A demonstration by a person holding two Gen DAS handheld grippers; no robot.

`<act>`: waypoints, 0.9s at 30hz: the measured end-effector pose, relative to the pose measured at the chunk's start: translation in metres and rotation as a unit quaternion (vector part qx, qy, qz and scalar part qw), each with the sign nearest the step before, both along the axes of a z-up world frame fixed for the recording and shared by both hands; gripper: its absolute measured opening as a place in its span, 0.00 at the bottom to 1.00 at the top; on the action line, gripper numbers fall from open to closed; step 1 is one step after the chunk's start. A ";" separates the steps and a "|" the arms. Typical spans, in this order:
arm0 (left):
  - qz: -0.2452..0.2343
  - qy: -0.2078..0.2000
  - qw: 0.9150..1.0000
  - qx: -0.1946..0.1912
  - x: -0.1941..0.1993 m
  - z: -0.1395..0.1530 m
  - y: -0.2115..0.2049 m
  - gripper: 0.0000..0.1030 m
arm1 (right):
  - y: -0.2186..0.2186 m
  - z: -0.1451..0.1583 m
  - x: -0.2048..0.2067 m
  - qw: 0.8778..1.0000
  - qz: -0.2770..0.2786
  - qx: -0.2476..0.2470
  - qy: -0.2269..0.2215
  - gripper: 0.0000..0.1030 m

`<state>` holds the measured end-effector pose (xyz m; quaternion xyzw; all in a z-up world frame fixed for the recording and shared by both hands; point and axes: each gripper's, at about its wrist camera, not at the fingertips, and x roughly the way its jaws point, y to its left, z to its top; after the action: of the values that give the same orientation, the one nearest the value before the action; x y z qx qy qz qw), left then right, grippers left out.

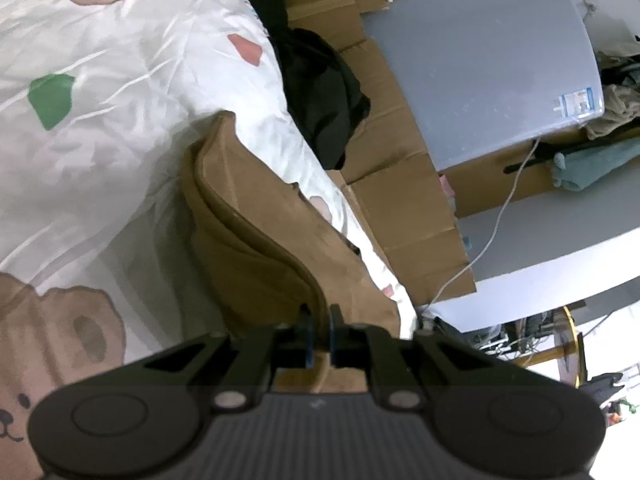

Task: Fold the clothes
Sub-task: 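Press the folded shirt flat with the left gripper while the right gripper withdraws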

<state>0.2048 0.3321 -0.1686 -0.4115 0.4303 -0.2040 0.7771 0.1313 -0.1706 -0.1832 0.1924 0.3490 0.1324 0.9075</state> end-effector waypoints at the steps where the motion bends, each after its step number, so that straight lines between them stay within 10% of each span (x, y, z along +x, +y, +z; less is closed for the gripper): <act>1: -0.002 0.000 1.000 -0.001 0.001 0.000 -0.001 0.07 | 0.003 -0.001 0.002 1.000 0.005 0.000 0.000 0.42; 27: -0.064 -0.002 0.998 0.012 0.058 0.012 -0.050 0.07 | 0.170 0.013 0.053 0.966 0.255 -0.023 -0.025 0.52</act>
<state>0.2631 0.2820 -0.1567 -0.3732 0.4569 -0.2484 0.7683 0.1846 -0.0005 -0.1704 0.0731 0.3664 0.3564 0.8564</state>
